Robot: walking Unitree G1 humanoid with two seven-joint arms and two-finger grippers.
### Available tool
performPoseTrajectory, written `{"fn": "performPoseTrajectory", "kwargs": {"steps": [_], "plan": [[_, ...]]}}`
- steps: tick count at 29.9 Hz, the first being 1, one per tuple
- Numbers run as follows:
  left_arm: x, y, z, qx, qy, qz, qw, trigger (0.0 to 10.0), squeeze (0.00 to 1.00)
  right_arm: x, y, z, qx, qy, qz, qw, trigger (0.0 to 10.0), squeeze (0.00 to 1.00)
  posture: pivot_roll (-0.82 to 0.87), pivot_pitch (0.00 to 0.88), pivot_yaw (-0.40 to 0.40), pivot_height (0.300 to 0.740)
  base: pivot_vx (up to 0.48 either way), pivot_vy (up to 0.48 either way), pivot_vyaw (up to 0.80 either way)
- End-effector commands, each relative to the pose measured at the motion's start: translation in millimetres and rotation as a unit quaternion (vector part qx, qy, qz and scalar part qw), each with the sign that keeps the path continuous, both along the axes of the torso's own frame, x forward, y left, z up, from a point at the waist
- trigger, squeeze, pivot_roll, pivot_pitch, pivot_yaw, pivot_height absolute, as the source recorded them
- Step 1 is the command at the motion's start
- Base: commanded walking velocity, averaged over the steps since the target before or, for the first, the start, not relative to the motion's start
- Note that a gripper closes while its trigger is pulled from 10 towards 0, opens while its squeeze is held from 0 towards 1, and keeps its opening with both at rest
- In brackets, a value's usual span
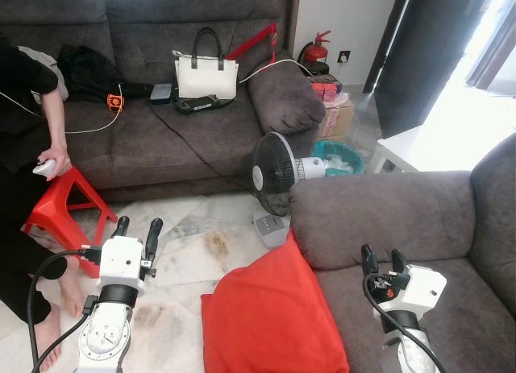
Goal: Move the pillow to the sofa from floor
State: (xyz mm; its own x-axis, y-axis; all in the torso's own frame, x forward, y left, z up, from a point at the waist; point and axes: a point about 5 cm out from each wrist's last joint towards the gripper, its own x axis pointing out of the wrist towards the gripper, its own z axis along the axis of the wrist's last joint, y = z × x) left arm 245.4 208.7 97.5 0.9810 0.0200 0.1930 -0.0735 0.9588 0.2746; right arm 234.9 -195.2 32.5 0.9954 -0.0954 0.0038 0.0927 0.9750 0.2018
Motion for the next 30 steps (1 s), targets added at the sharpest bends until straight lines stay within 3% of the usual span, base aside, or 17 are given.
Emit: {"fn": "performPoseTrajectory", "kwargs": {"steps": [1, 5, 9, 17, 30], "plan": [[2.2, 0.6, 9, 0.005, -0.002, 0.001, 1.0, 10.0, 0.0, 4.1, -3.3, 12, 0.001, -0.012, -0.002, 1.0, 10.0, 0.0, 0.18, 0.024, -0.057, 0.74, 0.0, 0.0, 0.0], [4.6, -2.5, 18, 0.019, -0.01, -0.012, 1.0, 10.0, 0.0, 4.2, -4.0, 14, -0.004, -0.012, 0.012, 1.0, 10.0, 0.0, 0.18, 0.036, -0.058, 0.74, 0.0, 0.0, 0.0], [8.4, -2.6, 25, 0.007, -0.02, -0.012, 1.0, 10.0, 0.0, 4.8, -5.6, 15, -0.005, -0.012, 0.016, 1.0, 10.0, 0.0, 0.17, 0.04, -0.059, 0.74, 0.0, 0.0, 0.0], [17.3, -30.3, 16, -0.021, 0.013, -0.076, 0.997, 10.0, 0.0, 14.0, -1.3, 31, -0.006, -0.031, 0.043, 0.999, 10.0, 0.0, 0.12, 0.066, -0.066, 0.74, 0.0, 0.0, 0.0], [23.5, -32.2, 21, -0.025, 0.011, -0.081, 0.996, 10.0, 0.0, 24.9, 5.5, 39, -0.001, -0.04, 0.064, 0.997, 10.0, 0.0, 0.13, 0.059, -0.059, 0.74, 0.0, 0.0, 0.0]]}}
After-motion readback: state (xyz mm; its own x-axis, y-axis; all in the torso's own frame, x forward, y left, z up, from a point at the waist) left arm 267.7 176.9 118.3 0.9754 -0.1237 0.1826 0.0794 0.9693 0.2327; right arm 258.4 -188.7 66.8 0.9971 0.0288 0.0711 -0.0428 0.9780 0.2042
